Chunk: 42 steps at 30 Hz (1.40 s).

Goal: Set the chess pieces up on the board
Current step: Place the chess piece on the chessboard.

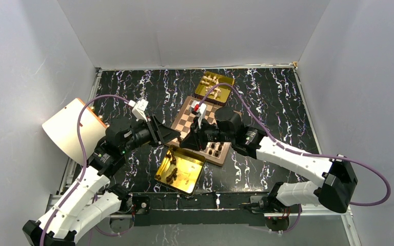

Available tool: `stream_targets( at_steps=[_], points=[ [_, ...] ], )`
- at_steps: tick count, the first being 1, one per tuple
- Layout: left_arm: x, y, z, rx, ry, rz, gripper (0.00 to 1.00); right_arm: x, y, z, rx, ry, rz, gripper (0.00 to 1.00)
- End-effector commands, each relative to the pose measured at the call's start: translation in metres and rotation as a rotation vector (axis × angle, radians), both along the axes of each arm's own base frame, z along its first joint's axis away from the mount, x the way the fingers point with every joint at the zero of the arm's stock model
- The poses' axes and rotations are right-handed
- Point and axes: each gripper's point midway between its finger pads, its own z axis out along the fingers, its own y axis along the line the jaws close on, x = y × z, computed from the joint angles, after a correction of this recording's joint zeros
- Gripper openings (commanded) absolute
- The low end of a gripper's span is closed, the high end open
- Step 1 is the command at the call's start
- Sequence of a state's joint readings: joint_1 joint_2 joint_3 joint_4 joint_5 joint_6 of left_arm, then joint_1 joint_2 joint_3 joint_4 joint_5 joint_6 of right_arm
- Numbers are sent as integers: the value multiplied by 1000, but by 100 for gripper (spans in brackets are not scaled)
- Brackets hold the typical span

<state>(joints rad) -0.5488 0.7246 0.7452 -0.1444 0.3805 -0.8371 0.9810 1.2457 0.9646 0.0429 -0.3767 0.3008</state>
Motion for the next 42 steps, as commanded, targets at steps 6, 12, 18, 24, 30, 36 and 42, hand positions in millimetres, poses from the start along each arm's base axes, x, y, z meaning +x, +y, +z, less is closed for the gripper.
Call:
stream_targets(
  at_steps=[6,12,18,24,30,36,42],
  points=[
    [-11,-4,26,-32,-17,-56,48,-2,-13,11,11,-135,30,12],
    [-7,-4,14,12,19,-56,50,-4,-14,19,36,-157,45,12],
    [-7,-14,11,0,71,-97,46,-5,-11,21,51,-162,57,12],
    [-7,-18,3,-3,111,-116,32,-4,-9,19,49,-160,61,13],
    [-8,-23,-4,8,137,-149,7,-2,-8,14,29,-152,55,14],
    [-2,-24,-14,40,138,-144,0,4,-11,9,6,-135,11,25],
    [25,-18,-31,143,80,-63,0,11,-26,3,-20,-103,-99,63]
  ],
)
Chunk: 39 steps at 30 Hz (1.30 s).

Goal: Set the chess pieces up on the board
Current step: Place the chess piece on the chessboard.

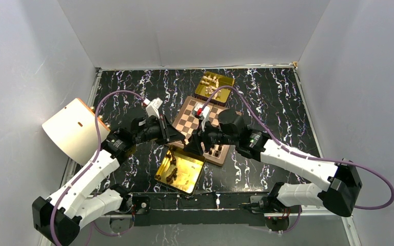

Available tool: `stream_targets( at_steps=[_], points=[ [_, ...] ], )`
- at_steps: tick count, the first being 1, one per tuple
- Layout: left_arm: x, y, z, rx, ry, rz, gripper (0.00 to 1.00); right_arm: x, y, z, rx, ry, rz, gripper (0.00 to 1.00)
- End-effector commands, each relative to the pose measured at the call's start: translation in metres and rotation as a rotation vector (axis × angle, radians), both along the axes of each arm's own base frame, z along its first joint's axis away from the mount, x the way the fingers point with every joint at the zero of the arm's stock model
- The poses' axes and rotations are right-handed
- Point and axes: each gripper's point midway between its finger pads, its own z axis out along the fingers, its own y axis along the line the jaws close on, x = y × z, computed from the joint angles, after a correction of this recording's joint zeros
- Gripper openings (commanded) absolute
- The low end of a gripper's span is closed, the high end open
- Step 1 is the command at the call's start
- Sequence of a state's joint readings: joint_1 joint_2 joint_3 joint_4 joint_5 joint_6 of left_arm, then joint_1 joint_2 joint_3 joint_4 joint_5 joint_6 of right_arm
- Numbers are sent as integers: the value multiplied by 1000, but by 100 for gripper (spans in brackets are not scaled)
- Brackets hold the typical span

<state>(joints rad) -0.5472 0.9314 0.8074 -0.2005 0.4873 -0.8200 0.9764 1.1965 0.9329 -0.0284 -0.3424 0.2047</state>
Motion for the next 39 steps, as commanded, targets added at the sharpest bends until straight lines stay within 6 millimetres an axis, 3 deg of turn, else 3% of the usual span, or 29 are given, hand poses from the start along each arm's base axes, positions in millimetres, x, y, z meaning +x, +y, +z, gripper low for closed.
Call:
stream_targets(
  at_steps=[1,4,8,15,20,25,31,39],
  points=[
    [28,6,-3,95,-114,61,0,12,-12,17,50,-39,-113,67],
    [54,18,-22,201,-138,159,0,13,-28,14,43,-28,-183,85],
    [92,20,-27,250,-192,265,0,16,-51,18,74,2,-313,98],
    [153,3,-28,348,-268,348,0,18,-89,19,68,-20,-444,99],
    [186,-31,-21,332,-381,345,0,22,-111,22,35,-41,-527,99],
    [196,-73,-18,314,-447,340,0,21,-124,26,64,-14,-590,99],
    [197,-120,-42,345,-461,267,0,18,-137,37,114,16,-640,99],
    [191,-170,-57,343,-560,220,0,11,-152,57,179,25,-670,99]
  ],
)
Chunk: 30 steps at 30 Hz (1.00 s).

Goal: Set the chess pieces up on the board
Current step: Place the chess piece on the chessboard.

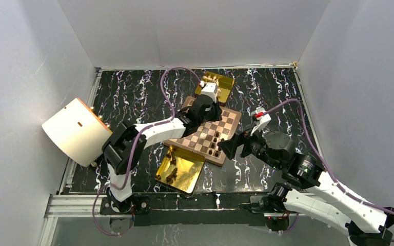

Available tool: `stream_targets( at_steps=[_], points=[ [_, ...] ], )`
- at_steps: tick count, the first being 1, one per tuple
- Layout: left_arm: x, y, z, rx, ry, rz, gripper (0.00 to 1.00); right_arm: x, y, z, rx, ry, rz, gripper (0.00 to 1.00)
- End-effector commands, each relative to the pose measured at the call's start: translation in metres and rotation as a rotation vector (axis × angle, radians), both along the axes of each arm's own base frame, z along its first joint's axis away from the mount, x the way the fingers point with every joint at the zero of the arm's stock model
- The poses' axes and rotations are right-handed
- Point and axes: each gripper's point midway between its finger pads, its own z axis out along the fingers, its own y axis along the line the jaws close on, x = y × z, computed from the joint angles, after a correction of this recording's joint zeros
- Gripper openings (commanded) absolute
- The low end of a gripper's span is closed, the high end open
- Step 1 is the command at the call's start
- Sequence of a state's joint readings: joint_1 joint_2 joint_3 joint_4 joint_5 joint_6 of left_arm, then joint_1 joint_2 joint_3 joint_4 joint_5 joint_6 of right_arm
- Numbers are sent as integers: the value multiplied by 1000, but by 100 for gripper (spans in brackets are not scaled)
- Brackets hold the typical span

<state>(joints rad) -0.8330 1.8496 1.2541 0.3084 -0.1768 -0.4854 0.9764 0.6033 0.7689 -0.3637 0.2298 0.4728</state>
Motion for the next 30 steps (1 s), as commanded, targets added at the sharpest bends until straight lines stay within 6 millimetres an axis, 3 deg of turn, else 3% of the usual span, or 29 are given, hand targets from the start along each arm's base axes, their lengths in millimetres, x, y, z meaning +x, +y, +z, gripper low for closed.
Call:
stream_targets(
  at_steps=[1,9,19,30],
  points=[
    [11,-26,29,-31,-130,9,0,2,-12,31,73,-34,-56,99],
    [14,-41,-2,1,-109,-5,0,-3,-29,36,93,-27,-96,99],
    [16,-54,-11,6,-134,-35,0,-6,-45,40,110,-41,-136,99],
    [5,-64,-26,96,-172,-72,0,-6,-52,40,132,-37,-166,98]
  ],
)
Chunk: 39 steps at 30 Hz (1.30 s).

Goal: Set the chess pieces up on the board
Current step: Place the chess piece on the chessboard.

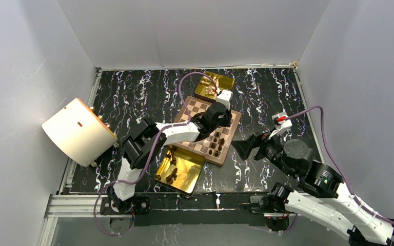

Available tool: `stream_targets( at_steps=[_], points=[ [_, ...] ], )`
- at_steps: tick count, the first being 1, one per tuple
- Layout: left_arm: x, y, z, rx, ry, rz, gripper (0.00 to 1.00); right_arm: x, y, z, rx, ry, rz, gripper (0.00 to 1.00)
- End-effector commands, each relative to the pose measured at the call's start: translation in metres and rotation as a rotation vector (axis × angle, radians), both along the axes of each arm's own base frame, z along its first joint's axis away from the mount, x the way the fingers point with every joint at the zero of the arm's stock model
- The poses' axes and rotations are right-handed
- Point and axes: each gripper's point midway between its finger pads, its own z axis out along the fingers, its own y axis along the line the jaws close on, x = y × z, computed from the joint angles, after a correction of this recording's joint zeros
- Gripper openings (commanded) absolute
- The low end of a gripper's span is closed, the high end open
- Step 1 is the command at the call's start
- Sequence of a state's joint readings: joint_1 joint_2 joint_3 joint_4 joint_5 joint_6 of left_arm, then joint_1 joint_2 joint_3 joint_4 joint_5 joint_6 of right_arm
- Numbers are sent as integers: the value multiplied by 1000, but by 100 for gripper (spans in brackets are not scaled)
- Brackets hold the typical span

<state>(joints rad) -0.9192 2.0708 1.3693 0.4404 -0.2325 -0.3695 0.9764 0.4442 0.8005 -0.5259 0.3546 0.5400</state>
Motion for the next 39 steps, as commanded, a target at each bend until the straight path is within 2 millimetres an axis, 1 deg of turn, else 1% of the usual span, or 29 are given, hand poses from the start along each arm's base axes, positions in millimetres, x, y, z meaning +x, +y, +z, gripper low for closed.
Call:
stream_targets(
  at_steps=[1,6,14,19,27,31,39],
  points=[
    [1,-7,15,18,-75,7,0,1,-6,26,74,-42,-28,98],
    [-3,-7,12,43,-95,6,0,0,-7,28,75,-40,-28,99],
    [-5,-4,9,82,-121,5,0,0,-8,31,76,-42,-30,99],
    [-6,-1,0,107,-125,3,0,-1,-9,30,76,-37,-32,99],
    [-10,-3,-6,96,-114,-14,0,-3,-10,29,76,-35,-25,99],
    [-10,-3,-8,108,-119,-26,7,-1,-11,28,60,-45,-30,99],
    [-15,-5,-4,94,-112,-47,14,-1,-16,29,44,-52,-41,99]
  ],
)
